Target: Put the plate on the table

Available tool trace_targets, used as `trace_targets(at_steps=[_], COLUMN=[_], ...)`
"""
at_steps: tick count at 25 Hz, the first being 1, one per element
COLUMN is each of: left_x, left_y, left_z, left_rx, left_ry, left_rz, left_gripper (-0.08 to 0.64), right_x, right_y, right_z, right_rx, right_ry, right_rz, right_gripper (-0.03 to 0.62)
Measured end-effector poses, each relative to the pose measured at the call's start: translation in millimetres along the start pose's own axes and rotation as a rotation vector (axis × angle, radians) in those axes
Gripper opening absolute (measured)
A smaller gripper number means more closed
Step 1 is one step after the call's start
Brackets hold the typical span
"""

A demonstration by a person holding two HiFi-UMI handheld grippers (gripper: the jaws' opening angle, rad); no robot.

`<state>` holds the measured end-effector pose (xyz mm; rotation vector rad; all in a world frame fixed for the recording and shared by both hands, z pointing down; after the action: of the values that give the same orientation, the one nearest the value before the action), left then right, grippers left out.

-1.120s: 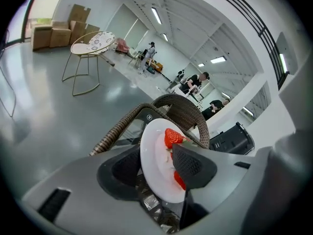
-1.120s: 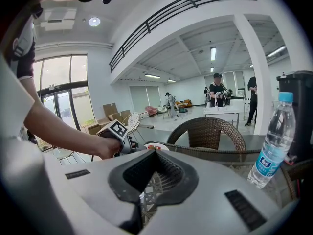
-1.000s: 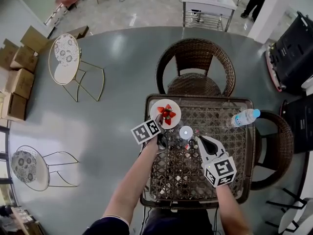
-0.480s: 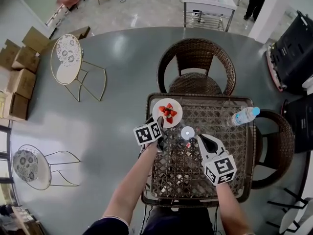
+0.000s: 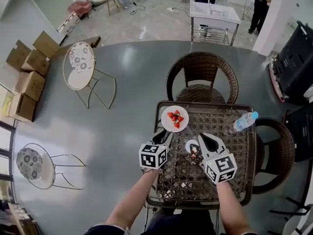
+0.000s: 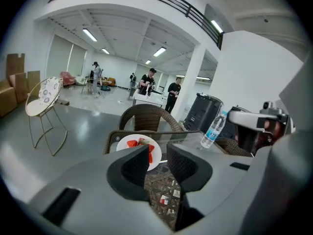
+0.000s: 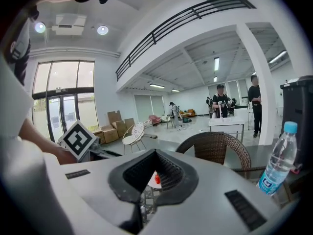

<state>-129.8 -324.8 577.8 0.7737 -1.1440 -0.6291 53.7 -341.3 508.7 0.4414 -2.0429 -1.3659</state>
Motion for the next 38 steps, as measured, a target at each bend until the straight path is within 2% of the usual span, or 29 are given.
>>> trace_targets(at_steps=[6, 11, 18, 27, 38], left_x=[-55, -95, -138, -164, -169], left_y=[-25, -42, -50, -51, -55], left_z=[-39, -64, -89, -100, -104], left_rx=[0.127, 0.137, 0.148, 0.159, 0.16], left_ry=[0.052, 0.107, 0.145, 0.163, 0.166], left_rz=[-0.118, -0.194, -0.265, -0.296, -0.315], left_gripper=[0.008, 0.008, 0.008, 0.008, 0.008], right_x=[-14, -34, -63, -79, -83], right_y=[-18, -28, -36, -48, -51], right_z=[24, 42, 66, 97, 100], right_rx=[-0.02, -0.028, -0.024, -0.04, -0.052], right_ry=[-0.013, -0.01, -0.01, -0.053, -0.046], right_rz=[-0.044, -0.077, -0.122, -0.165, -0.185], right_gripper=[0.005, 0.005, 0.005, 0.005, 0.005])
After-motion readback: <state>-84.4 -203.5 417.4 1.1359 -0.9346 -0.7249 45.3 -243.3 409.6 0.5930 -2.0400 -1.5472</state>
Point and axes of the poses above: the fingertips, and each gripper's own axes: x forward along the fingers, z to its left, y out of its underside, the point moved 5 cm from there along -x, backward along the fingers, and after that the axes turned 6 degrees about x, right-handed, at the moved point
